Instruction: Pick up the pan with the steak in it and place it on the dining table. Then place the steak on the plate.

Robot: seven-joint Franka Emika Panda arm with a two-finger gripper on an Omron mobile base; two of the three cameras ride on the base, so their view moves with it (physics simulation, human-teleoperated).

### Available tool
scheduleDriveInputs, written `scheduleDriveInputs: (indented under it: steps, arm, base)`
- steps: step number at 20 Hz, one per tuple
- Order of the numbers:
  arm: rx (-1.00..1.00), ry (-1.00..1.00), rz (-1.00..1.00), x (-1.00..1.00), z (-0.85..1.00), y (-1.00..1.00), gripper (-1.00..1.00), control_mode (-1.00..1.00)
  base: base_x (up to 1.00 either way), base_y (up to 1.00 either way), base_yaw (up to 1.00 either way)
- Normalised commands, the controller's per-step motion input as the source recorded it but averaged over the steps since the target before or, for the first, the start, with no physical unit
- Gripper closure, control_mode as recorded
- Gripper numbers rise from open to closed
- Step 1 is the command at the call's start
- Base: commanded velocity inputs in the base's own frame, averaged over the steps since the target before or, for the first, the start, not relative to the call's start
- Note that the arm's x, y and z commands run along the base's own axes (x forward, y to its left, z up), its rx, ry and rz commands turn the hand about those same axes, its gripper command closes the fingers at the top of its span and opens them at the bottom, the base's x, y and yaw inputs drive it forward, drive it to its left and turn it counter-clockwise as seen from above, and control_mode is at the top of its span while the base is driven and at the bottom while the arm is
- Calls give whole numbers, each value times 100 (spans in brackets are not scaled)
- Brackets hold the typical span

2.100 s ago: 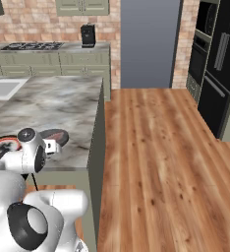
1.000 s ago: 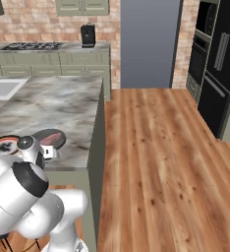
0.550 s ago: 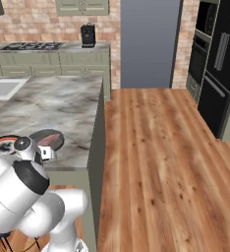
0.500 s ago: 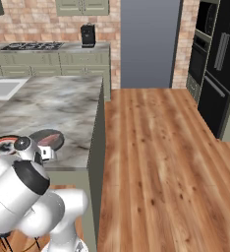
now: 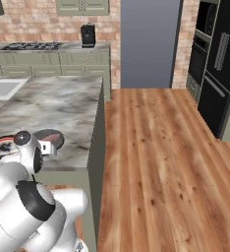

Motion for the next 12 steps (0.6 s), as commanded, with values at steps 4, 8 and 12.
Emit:
scheduleDriveInputs:
  steps: [4,8,12]
  arm:
    - [2,1,-4,-14,60,0,-100,-100]
    - [0,0,-8,-1,64,4,-100,-100]
    - [0,0,-11,10,57,13,-100,-100]
  base:
    - [0,0,0]
    - [0,0,0]
    - [0,0,0]
